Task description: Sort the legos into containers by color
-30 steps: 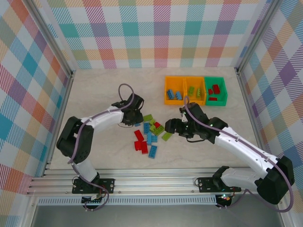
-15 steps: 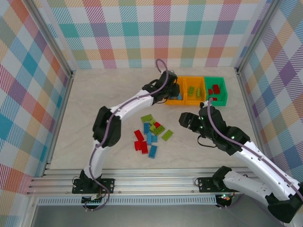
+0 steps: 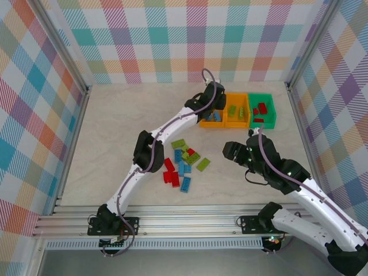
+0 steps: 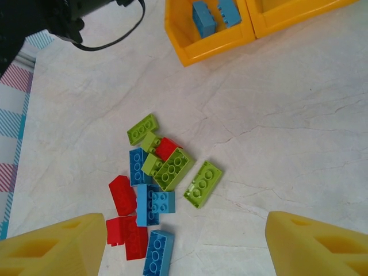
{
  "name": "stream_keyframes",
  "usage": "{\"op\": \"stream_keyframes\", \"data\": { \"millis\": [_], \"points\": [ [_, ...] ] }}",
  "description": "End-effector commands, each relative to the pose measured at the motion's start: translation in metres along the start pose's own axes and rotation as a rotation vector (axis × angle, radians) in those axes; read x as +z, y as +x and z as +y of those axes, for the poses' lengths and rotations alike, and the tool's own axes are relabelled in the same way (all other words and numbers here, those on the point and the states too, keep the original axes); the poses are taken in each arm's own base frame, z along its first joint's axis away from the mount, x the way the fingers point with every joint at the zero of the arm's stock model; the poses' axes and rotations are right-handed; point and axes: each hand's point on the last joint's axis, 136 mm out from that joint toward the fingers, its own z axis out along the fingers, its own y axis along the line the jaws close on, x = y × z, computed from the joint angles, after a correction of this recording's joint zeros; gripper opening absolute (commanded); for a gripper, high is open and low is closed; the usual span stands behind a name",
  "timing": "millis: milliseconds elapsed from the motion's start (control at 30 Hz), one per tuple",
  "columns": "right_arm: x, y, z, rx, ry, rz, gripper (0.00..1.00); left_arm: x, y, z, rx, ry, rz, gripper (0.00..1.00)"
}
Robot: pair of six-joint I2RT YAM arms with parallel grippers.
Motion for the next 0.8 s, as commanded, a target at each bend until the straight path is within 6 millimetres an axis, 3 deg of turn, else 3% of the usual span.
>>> {"op": "stream_keyframes", "data": {
  "millis": [0, 200, 333, 433, 567, 600, 767],
  "points": [
    [-0.002, 0.001, -0.005, -0.006, 0.016, -0.005, 0.74, -0.033, -0.035, -0.008, 0.004, 0.013, -0.038, 0.51],
    [0.004, 0.005, 0.000, -0.035, 0.006, 0.031, 0.74, -0.102, -0.065, -0.008, 0.051, 0.047, -0.064, 0.51],
    [0.015, 0.014, 0.010, -0.075, -0.002, 0.109, 0.74, -0.186, -0.074, -0.017, 0.098, 0.233, -0.135, 0.51],
    [0.032, 0.028, 0.019, -0.107, 0.005, 0.218, 0.72, -0.253, -0.061, -0.008, 0.175, 0.319, -0.149, 0.51],
    [0.061, 0.051, 0.023, -0.081, 0.069, 0.368, 0.72, -0.325, -0.014, 0.022, 0.360, 0.365, -0.108, 0.52],
    [0.069, 0.057, 0.027, -0.064, 0.068, 0.399, 0.72, -0.340, 0.007, 0.032, 0.436, 0.378, -0.069, 0.53],
    [0.100, 0.085, 0.041, -0.011, 0.116, 0.488, 0.76, -0.398, 0.092, 0.072, 0.774, 0.463, 0.010, 0.53]
  ]
}}
